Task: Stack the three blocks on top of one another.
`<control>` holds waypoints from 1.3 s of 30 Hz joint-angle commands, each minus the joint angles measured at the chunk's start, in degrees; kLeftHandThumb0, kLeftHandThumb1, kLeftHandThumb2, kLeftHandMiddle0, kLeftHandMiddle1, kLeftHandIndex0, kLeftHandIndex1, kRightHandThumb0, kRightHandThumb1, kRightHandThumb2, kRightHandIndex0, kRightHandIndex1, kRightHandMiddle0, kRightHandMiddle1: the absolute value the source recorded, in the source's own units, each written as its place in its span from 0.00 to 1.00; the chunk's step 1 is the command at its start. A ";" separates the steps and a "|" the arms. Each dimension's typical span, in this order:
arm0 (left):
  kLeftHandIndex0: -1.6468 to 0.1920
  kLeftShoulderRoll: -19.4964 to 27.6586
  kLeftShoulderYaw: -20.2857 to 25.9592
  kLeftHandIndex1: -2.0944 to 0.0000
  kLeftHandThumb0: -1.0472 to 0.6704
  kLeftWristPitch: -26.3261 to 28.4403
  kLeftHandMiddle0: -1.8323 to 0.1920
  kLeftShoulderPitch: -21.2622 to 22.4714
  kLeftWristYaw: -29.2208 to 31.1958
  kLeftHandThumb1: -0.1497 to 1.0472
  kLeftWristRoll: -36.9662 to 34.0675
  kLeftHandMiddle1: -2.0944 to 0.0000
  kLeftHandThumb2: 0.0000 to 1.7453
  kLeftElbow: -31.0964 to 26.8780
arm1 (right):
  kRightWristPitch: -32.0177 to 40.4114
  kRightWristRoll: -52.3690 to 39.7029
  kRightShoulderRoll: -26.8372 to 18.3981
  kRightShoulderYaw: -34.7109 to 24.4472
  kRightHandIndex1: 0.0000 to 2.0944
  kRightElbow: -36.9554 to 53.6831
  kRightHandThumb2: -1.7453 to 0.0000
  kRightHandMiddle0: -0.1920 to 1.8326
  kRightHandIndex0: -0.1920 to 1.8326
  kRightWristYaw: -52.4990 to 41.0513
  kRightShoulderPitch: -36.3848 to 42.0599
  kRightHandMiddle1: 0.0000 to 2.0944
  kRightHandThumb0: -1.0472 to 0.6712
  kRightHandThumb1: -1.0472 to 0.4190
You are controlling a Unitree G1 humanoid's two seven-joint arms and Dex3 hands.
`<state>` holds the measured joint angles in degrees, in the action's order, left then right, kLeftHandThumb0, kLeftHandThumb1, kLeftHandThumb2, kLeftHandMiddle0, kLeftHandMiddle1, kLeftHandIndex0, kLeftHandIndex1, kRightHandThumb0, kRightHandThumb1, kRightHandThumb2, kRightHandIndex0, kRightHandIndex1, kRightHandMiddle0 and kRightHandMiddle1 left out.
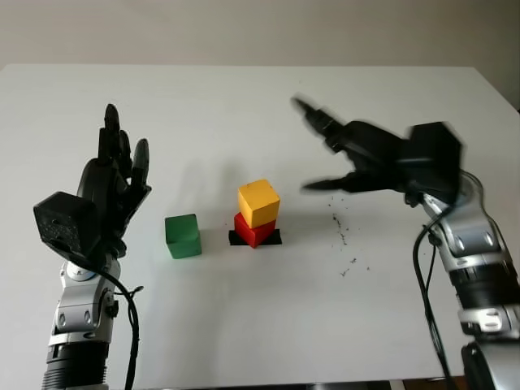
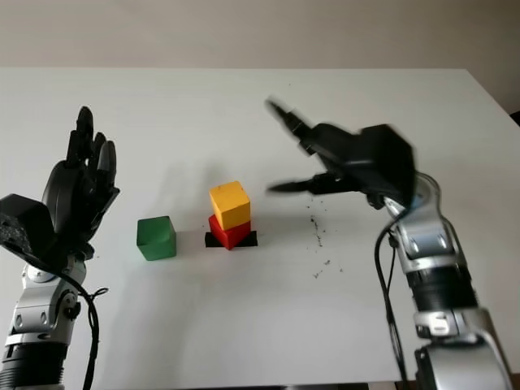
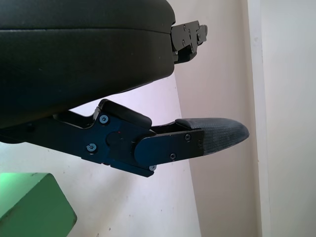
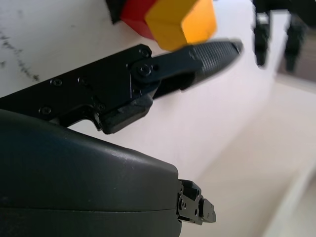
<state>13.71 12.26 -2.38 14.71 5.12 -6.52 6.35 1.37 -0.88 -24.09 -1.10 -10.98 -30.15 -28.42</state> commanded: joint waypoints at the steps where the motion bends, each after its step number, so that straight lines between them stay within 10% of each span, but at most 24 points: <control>1: 1.00 0.04 0.06 0.98 0.19 -0.46 1.00 0.04 0.21 1.00 -0.13 0.98 0.32 -0.34 | 2.00 -2.08 2.51 -1.92 0.00 3.36 0.67 0.00 0.00 3.13 2.73 0.00 0.12 0.00; 16: 1.00 0.40 -0.12 0.99 0.20 -0.82 1.00 0.00 1.66 1.00 -0.03 1.00 0.33 -0.01 | 5.72 -9.64 17.69 -4.10 0.00 5.67 0.57 0.00 0.00 18.31 9.77 0.00 0.18 0.00; 30: 0.95 5.36 -1.30 0.97 0.19 -2.25 0.94 -0.92 2.11 1.00 7.13 0.96 0.27 -2.85 | 6.16 -9.55 19.84 -3.37 0.00 6.68 0.59 0.00 0.00 20.29 11.73 0.00 0.18 0.00; 39: 0.78 13.84 -0.34 0.96 0.17 1.61 0.85 -6.86 5.37 1.00 15.29 0.98 0.07 -16.51 | 7.62 -10.20 19.46 -3.48 0.00 7.63 0.59 0.00 0.00 20.16 11.46 0.00 0.18 0.00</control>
<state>25.64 11.46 -1.52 9.19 9.46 8.23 -7.66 8.70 -11.02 -4.24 -4.41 -4.33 -9.98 -16.91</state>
